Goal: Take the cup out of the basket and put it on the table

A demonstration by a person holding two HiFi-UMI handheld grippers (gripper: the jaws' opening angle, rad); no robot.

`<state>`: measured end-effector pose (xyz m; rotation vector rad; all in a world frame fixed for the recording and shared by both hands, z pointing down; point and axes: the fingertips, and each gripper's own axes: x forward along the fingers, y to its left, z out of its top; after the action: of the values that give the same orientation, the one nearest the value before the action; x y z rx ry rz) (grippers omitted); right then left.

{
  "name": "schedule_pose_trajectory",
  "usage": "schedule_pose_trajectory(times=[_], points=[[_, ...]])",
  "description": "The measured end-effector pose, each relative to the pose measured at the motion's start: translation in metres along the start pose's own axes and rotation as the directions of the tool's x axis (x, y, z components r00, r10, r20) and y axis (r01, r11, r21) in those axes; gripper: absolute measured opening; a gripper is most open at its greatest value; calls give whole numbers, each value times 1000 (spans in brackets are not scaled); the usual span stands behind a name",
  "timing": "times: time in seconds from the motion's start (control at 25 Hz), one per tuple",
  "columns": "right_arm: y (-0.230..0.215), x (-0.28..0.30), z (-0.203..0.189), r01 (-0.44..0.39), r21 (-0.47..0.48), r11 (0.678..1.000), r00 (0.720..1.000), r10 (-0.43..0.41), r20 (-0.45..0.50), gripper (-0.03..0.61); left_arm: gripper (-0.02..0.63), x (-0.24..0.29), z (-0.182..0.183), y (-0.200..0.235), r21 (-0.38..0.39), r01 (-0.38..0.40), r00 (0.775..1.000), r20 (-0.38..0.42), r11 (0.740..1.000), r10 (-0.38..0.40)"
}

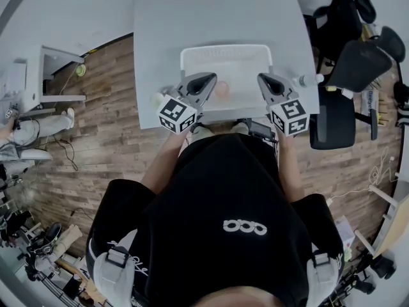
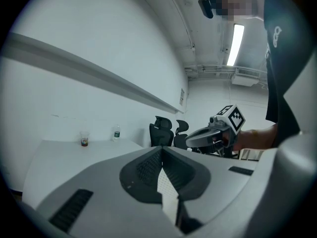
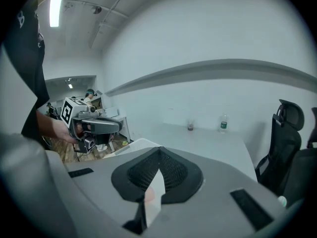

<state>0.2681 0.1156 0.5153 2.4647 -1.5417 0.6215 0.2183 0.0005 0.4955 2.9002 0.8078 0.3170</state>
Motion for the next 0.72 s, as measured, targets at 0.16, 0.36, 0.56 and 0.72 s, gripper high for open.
schedule_pose_trajectory(times=[0.16,0.36,0.56,0.72], points=[[-5,2,-7,-1,16,1000,1000,1,-11,25,9,7,-10,5,45,7,998,-70,999,-4],[-4,6,-16,-21,27,999,999,22,-32,25,9,27,-41,1,119,115,963,-256,986,-81],[-1,11,-23,-39,38,999,998,41,-42,25,83,51,-96,-1,227,304,835,-532,925,-144],[-1,13,-26,-38,46,998,998,41,-48,25,175,62,-139,0,287,488,668,-731,824,-141]])
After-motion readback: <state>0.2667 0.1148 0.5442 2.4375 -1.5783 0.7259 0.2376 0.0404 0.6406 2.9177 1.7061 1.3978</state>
